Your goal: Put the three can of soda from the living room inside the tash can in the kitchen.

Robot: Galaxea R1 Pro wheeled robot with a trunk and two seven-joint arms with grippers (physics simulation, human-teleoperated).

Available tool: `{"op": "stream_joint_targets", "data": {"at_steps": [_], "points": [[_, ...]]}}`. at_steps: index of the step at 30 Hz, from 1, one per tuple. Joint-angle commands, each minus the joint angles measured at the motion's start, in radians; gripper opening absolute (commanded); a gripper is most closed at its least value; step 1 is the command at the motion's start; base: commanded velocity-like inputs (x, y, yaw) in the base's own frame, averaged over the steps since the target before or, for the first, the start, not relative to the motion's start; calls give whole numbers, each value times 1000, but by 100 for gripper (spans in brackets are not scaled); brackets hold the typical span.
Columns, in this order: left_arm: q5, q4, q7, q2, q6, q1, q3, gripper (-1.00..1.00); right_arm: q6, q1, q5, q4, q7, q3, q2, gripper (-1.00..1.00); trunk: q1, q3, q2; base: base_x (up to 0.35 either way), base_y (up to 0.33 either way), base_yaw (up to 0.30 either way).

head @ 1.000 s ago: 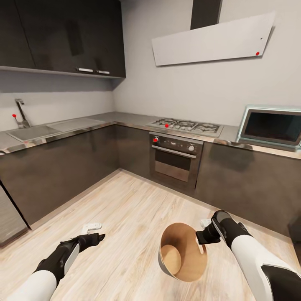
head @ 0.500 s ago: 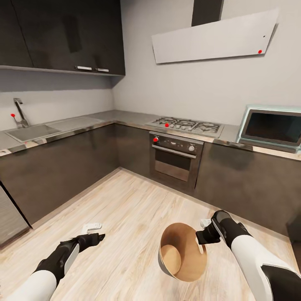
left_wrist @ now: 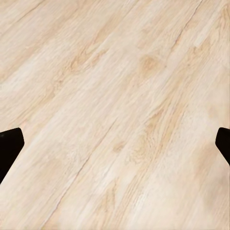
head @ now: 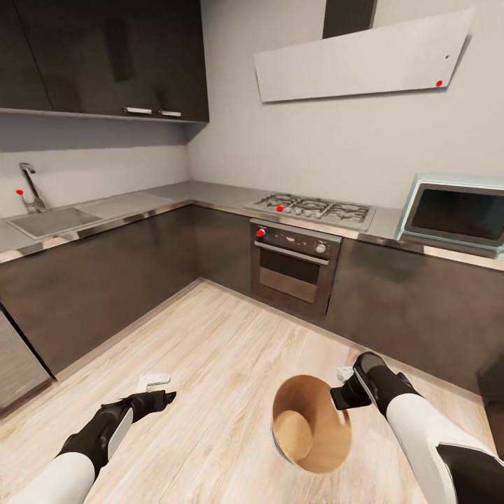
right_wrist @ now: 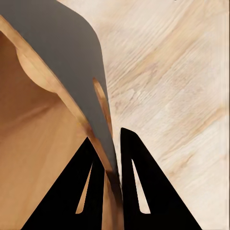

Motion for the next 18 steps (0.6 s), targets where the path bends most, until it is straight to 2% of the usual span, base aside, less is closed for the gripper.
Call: {"op": "stream_joint_targets", "data": {"at_steps": [1, 4, 9, 13, 18], "points": [[0, 0, 0, 0, 0, 0, 0, 100, 5, 0, -22, 1, -12, -2, 1, -100, -4, 2, 7, 0, 0, 0], [0, 0, 0, 0, -1, 0, 0, 100, 4, 0, -22, 1, -49, -1, 3, -100, -15, 6, 28, 0, 0, 0], [0, 0, 0, 0, -1, -1, 0, 100, -1, 0, -24, 2, -157, -1, 8, -100, -35, 14, 63, 0, 0, 0], [0, 0, 0, 0, -1, 0, -1, 100, -4, 0, -22, 4, -191, 0, 15, -100, -50, 20, 91, 0, 0, 0], [-1, 0, 0, 0, -1, 0, -2, 100, -17, 1, -22, 11, -201, 3, 28, -100, -69, 28, 126, 0, 0, 0]]}}
